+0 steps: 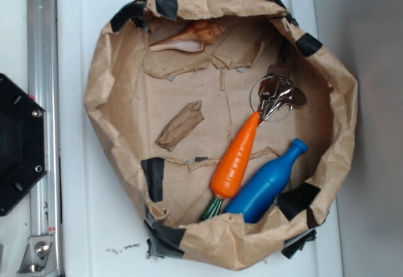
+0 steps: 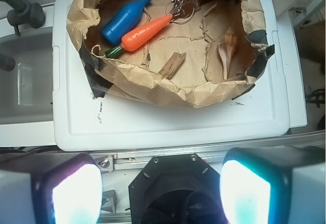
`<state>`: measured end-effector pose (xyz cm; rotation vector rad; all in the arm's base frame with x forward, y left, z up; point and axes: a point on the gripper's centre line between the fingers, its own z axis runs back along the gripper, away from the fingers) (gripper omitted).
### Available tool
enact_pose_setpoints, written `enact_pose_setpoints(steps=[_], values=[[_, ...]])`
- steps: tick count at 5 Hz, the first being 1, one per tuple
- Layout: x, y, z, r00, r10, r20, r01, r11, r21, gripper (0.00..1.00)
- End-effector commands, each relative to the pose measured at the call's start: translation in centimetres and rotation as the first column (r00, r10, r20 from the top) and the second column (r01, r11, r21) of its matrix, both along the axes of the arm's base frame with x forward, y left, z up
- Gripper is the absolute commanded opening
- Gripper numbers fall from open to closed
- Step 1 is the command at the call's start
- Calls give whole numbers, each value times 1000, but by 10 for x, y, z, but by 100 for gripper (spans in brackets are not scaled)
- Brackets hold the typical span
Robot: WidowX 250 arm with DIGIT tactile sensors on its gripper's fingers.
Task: Grab the wood chip.
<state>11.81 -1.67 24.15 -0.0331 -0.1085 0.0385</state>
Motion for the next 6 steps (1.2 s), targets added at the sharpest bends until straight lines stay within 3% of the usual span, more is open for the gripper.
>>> enact_pose_setpoints(steps=[1,2,4,6], values=[[0,0,0,1000,0,0,0,1000,0,100],[32,10,-37,993,113,-33,-110,991,82,100],[90,37,-91,954,299,-26,-293,948,126,100],[104,49,-153,878,476,-42,-471,877,89,100]])
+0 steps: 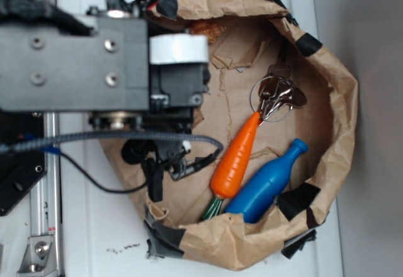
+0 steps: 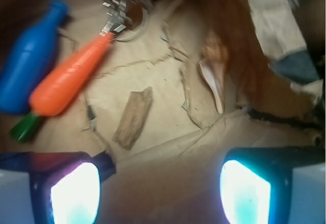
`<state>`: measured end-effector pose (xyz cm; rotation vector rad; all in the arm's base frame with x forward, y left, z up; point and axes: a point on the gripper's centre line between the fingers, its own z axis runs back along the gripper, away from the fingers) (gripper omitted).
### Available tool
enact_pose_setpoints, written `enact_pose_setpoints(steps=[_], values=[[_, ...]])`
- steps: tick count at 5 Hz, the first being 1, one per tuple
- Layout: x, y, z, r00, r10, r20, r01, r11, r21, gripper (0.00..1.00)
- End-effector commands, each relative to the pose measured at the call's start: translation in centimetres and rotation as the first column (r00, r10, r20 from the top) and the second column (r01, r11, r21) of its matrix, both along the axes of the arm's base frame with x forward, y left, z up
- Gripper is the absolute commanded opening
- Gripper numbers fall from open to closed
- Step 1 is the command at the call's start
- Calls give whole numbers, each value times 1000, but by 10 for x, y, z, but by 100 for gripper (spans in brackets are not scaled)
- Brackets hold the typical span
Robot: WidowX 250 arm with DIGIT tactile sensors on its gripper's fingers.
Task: Grab the wood chip.
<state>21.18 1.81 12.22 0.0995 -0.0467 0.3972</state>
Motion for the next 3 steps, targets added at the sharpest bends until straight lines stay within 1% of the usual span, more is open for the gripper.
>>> enact_pose_setpoints(steps=[1,2,3], values=[[21,8,-71,992,120,27,-119,992,-35,100],[30,2,-92,996,75,37,-73,995,-64,100],[27,-1,-105,998,28,57,-19,990,-143,100]])
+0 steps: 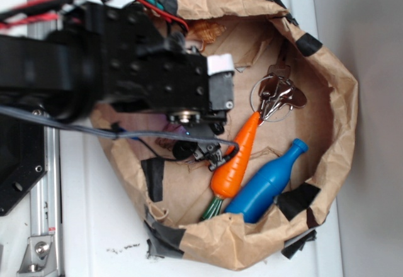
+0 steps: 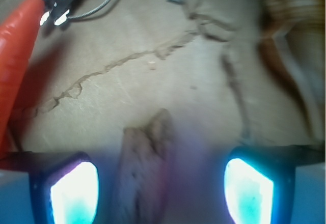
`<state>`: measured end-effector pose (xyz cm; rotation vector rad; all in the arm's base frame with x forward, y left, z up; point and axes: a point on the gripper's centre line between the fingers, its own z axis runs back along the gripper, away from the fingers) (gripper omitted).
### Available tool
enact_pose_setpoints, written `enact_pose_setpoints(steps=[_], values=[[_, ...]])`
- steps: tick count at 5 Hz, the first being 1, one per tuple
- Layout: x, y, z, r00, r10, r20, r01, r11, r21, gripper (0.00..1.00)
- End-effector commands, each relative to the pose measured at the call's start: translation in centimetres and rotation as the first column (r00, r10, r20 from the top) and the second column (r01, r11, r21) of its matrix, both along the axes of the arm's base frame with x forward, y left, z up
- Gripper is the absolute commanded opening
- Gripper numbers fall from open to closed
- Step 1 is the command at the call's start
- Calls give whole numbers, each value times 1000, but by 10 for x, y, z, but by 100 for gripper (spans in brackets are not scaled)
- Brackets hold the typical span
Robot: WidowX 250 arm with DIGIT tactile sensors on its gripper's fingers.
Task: Grab the wood chip.
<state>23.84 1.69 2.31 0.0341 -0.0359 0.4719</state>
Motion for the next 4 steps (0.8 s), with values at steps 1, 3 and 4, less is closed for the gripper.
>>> enact_pose_setpoints(steps=[1,3,4], values=[[-13,-15,-28,987,-162,3,162,983,-92,100],[-24,-23,-38,987,-160,-26,157,984,-81,0],[-22,-19,-40,988,-155,-30,152,985,-79,0]])
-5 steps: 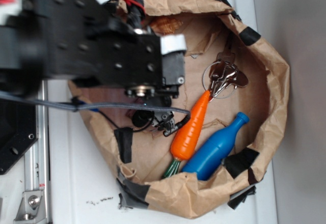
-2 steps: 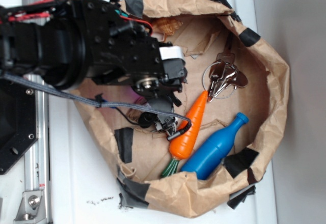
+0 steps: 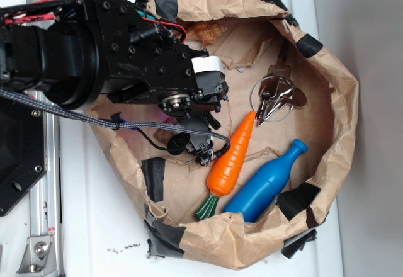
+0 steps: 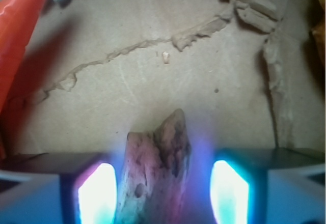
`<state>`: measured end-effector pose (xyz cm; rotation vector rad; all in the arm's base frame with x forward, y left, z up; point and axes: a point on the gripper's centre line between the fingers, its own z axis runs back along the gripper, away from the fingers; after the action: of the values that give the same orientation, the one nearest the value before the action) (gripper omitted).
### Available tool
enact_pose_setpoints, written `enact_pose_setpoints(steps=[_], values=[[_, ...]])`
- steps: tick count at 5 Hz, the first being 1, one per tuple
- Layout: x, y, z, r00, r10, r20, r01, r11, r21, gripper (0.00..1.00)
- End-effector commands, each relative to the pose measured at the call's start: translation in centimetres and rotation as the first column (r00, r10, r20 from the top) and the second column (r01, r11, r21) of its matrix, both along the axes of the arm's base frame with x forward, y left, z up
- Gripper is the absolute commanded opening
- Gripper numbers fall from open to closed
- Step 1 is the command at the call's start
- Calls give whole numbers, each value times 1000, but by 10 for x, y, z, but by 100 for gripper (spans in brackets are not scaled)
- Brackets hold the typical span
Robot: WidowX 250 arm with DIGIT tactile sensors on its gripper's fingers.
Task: Grab the wood chip.
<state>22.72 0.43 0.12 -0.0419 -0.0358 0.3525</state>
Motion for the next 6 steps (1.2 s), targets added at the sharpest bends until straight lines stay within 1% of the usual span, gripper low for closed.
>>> enact_pose_setpoints(steps=[1,2,3,4,5,6], values=[[-7,-2,-13,998,-26,-55,25,1000,-18,0],[-1,-6,16,994,-102,-30,105,990,91,0],[6,-6,66,979,-205,13,202,972,117,0],[14,-9,116,981,-190,26,186,976,115,0],[11,-12,166,978,-205,25,202,974,98,0],[13,-15,189,976,-217,34,212,971,110,0]])
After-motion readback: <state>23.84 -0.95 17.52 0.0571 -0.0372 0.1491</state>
